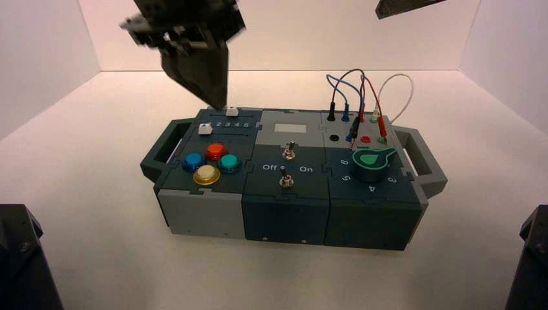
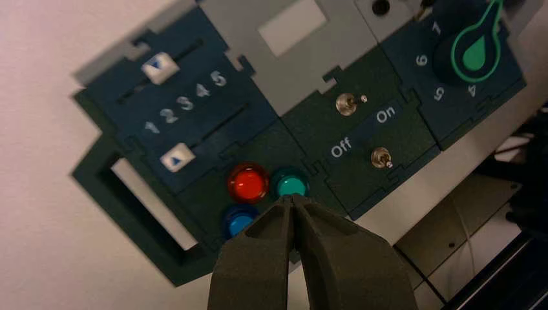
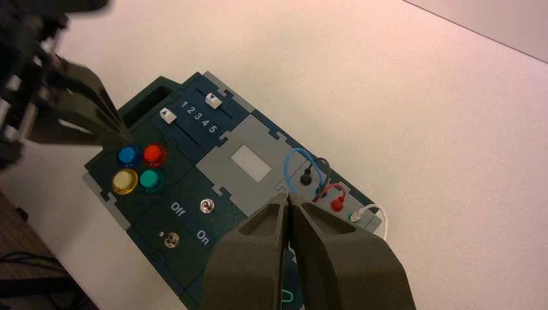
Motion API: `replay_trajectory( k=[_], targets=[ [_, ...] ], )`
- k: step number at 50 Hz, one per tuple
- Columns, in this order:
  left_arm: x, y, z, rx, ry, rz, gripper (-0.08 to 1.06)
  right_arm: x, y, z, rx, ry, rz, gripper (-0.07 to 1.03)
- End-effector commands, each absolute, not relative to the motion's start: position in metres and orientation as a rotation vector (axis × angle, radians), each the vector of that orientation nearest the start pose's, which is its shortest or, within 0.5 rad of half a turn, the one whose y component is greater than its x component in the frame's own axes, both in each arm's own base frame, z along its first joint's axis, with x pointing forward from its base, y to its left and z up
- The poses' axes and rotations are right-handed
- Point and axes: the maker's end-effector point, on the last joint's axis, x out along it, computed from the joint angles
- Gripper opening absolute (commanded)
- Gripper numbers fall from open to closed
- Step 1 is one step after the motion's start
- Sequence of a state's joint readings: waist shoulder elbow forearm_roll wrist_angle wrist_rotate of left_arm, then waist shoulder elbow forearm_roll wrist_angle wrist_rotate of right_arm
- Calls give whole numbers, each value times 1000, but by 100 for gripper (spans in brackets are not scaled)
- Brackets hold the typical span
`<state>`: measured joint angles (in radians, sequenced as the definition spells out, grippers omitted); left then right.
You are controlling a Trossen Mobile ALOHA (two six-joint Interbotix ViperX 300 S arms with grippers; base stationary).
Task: Push the green button with the left gripper.
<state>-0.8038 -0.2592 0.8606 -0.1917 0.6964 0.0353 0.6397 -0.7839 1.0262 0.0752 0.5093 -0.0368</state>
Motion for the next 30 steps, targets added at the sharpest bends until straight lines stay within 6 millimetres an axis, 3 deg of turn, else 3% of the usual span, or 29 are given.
replay_trajectory(
  k=[1, 30],
  targets=[
    [179, -224, 93, 352, 1279, -729, -3, 202, 161, 205, -184, 695, 642, -2],
    [172, -224, 57, 406, 1380, -714, -3, 203, 161, 206, -179, 690, 642, -2]
  ],
)
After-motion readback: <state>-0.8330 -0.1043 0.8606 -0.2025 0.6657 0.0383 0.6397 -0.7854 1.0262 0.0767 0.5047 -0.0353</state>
